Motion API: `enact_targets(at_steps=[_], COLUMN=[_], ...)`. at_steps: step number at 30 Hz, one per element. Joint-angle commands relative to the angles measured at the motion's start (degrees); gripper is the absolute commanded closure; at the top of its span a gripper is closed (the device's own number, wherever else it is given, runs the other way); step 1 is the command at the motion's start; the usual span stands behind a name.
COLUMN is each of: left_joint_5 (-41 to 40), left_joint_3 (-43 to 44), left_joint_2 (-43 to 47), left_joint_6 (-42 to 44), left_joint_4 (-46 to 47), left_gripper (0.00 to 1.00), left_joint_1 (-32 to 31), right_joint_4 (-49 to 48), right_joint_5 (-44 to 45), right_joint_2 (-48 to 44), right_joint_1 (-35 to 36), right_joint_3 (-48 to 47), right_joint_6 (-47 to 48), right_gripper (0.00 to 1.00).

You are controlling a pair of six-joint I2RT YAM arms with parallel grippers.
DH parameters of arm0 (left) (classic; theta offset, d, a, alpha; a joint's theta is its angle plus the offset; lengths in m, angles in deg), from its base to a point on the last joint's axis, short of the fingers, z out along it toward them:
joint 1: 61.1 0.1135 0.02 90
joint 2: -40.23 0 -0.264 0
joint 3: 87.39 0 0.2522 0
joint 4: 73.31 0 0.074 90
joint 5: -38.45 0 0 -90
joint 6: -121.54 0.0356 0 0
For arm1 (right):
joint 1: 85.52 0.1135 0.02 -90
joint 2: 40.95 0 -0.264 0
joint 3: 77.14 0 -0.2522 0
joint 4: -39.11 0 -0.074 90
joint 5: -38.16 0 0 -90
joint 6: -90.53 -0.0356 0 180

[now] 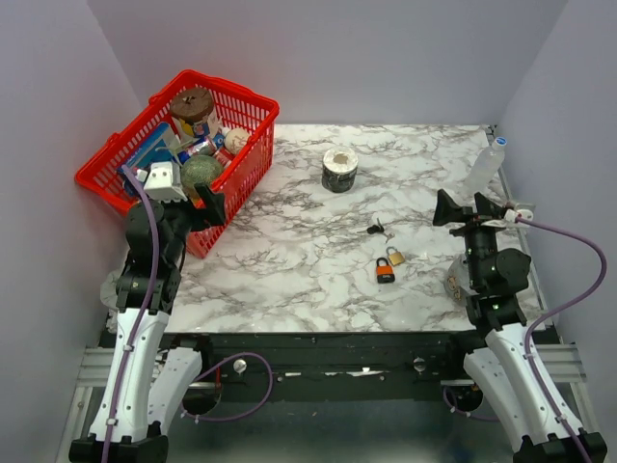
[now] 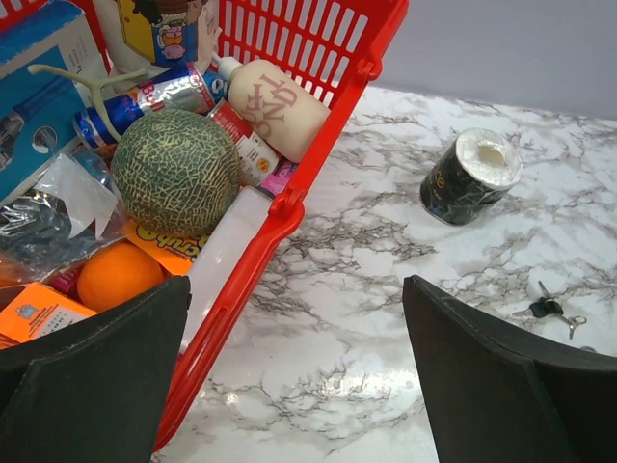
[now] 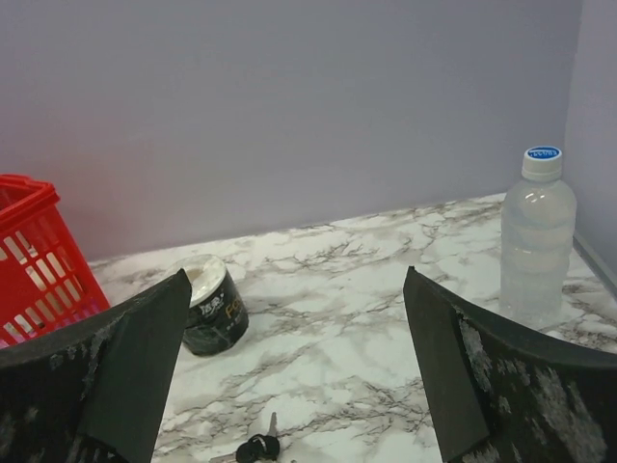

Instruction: Unlock with the key

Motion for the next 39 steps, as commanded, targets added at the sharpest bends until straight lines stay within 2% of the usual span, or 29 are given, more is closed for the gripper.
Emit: enact_targets(at_steps=[1, 8, 12, 17, 21, 24, 25, 29, 30, 32, 33, 36, 39], left_joint_5=[-2.1, 1.5, -1.5, -5.4, -10.1, -10.8, -10.4, -3.7, 1.7, 6.4, 8.7, 8.5, 6.7], left_joint_3=[-0.8, -1.1, -1.4, 3.6, 8.8, 14.4, 16.1, 23.2, 23.3, 20.4, 15.7, 8.5, 8.1], left_joint_2=[1.1, 2.0, 2.2, 2.9, 0.7, -4.9, -8.7, -17.4, -18.7, -20.7, -20.9, -22.1, -23.5], left_joint_6=[-0.9, -0.2, 1.9, 6.8, 8.7, 9.3, 9.3, 7.7, 6.0, 4.4, 2.7, 0.4, 0.6], left_joint_4=[1.4, 2.8, 2.8, -0.7, -2.7, -3.9, -4.1, -3.7, -2.7, 3.4, 5.5, 9.5, 9.0], left_gripper=[0.01, 0.01, 0.01, 0.09, 0.10, 0.11, 0.11, 0.11, 0.11, 0.10, 0.10, 0.08, 0.08], left_joint_1=[0.4, 0.4, 0.4, -1.2, -8.4, -12.8, -15.4, -19.4, -19.5, -19.5, -19.5, -19.6, -21.3], right_joint_4=[4.3, 7.5, 11.1, 16.9, 21.6, 24.5, 26.1, 27.7, 28.8, 29.8, 31.2, 32.8, 32.5], right_joint_5=[-3.1, 0.3, -4.9, -10.3, -10.8, -8.6, -8.0, -7.1, -6.6, -6.6, -5.5, -4.9, -5.4], right_joint_2=[-0.3, -1.1, 0.9, 7.4, 14.1, 17.7, 19.8, 27.1, 28.7, 34.2, 36.3, 43.1, 47.5], right_joint_1=[-0.3, -0.2, -0.3, 0.3, 3.6, 7.9, 9.2, 11.7, 11.7, 11.7, 11.6, 11.5, 11.6], right_joint_3=[-2.1, -2.4, -5.0, -11.4, -15.2, -18.2, -18.8, -20.2, -20.6, -22.2, -23.0, -25.4, -26.0], right_joint_6=[0.4, 2.6, 4.1, 4.5, 5.0, 6.1, 6.5, 5.0, 4.2, 3.4, 3.1, 1.9, 0.1], right_gripper=[0.00, 0.00, 0.05, 0.11, 0.12, 0.12, 0.12, 0.12, 0.13, 0.15, 0.16, 0.17, 0.17])
